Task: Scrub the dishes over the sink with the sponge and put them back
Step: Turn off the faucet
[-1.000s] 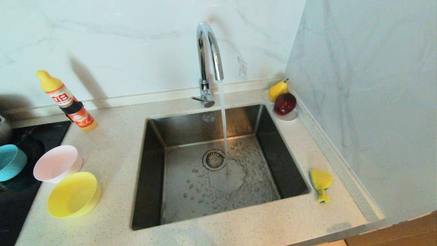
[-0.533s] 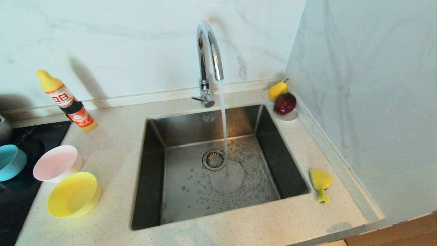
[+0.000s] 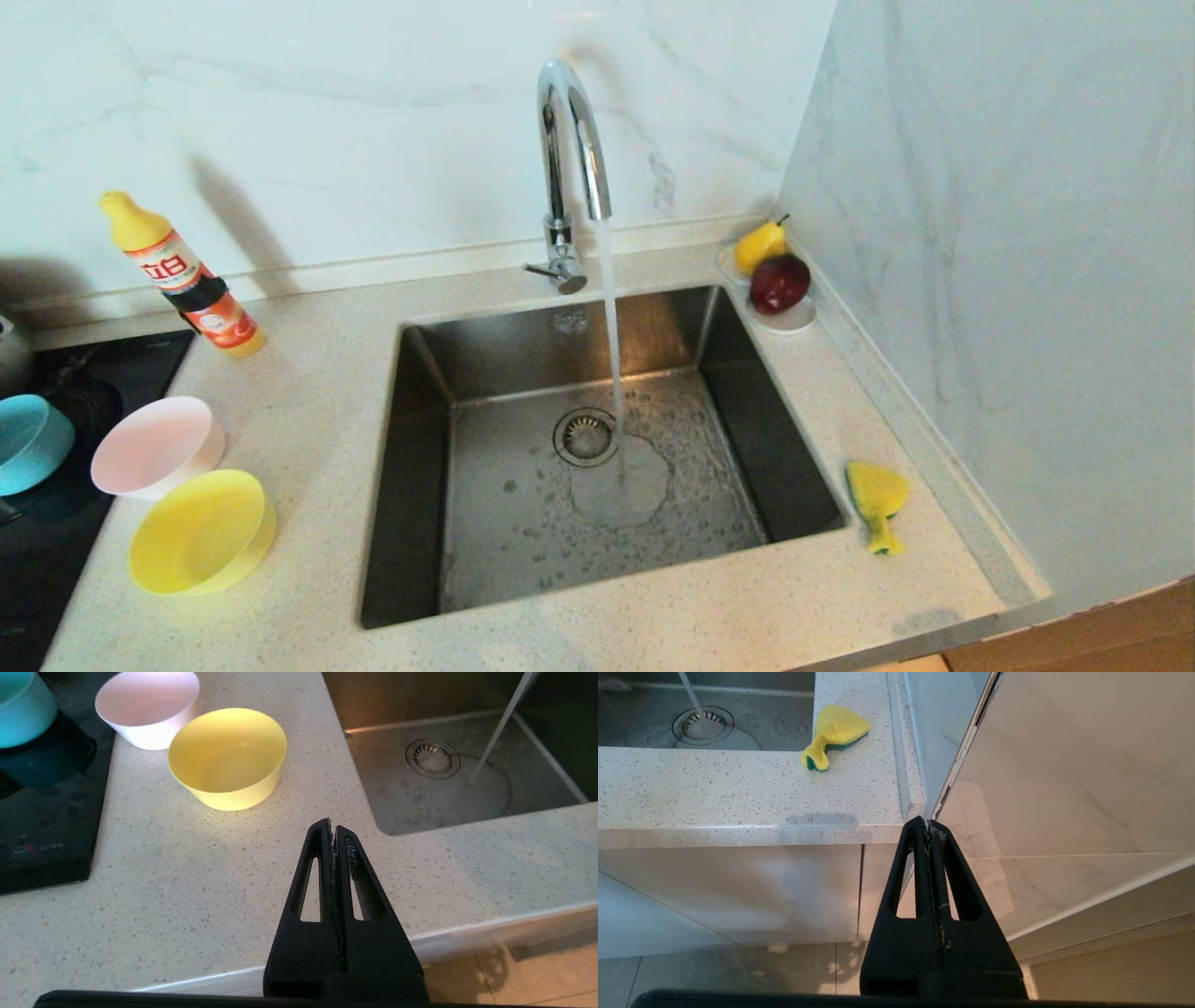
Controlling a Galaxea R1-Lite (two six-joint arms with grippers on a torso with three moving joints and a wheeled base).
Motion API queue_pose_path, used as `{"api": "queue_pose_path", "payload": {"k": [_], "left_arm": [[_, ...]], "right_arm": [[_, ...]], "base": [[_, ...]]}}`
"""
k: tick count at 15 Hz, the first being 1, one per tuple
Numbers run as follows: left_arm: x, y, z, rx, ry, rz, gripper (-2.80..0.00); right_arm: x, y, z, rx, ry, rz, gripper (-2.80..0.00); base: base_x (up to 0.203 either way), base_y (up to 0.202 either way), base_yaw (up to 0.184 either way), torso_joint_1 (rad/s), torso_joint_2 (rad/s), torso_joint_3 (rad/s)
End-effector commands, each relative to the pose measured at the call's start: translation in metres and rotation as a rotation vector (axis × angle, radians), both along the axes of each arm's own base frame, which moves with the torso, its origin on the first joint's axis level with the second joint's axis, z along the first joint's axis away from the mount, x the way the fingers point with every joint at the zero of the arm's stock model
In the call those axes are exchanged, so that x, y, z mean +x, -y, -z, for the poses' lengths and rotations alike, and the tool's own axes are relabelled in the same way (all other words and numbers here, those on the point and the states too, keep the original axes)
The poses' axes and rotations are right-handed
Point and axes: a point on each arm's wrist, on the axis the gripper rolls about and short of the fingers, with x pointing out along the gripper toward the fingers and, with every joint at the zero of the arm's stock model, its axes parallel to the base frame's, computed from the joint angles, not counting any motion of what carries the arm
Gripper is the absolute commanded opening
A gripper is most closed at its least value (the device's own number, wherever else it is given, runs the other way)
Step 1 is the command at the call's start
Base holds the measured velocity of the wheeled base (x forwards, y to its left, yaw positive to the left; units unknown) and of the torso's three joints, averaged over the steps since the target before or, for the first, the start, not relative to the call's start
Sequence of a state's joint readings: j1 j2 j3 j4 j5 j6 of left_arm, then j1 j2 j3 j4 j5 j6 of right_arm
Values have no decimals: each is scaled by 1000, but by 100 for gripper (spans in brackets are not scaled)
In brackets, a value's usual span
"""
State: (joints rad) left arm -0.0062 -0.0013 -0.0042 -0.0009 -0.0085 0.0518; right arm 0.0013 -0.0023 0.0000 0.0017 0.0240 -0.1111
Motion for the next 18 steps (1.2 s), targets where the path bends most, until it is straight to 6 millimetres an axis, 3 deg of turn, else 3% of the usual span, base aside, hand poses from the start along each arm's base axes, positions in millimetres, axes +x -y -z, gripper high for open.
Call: {"api": "queue_pose_path", "payload": {"k": [1, 4, 5, 7, 9, 11, 13, 15, 18], "left_arm": [[-9, 1, -27, -1, 83, 26, -280], [-32, 3, -118, -9, 197, 134, -280], [-22, 3, -144, -35, 153, 173, -280], [18, 5, -184, -115, 12, 244, -280], [74, 8, -207, -200, -156, 321, -280], [134, 12, -209, -290, -334, 415, -280], [186, 16, -197, -379, -501, 503, -280], [229, 25, -178, -438, -634, 574, -280], [277, 41, -148, -473, -736, 634, -280]], "right_arm": [[0, 0, 0, -1, -1, -1, -280], [0, 0, 0, -1, -1, -1, -280], [0, 0, 0, -1, 1, -1, -280], [0, 0, 0, -1, 0, -1, -280], [0, 0, 0, 1, 0, -1, -280], [0, 0, 0, 0, -1, -1, -280], [0, 0, 0, -1, -1, -1, -280], [0, 0, 0, -1, 1, -1, -280], [0, 0, 0, 1, -1, -1, -280]], "base": [[0, 0, 0, 0, 0, 0], [0, 0, 0, 0, 0, 0], [0, 0, 0, 0, 0, 0], [0, 0, 0, 0, 0, 0], [0, 0, 0, 0, 0, 0], [0, 0, 0, 0, 0, 0], [0, 0, 0, 0, 0, 0], [0, 0, 0, 0, 0, 0], [0, 0, 0, 0, 0, 0]]}}
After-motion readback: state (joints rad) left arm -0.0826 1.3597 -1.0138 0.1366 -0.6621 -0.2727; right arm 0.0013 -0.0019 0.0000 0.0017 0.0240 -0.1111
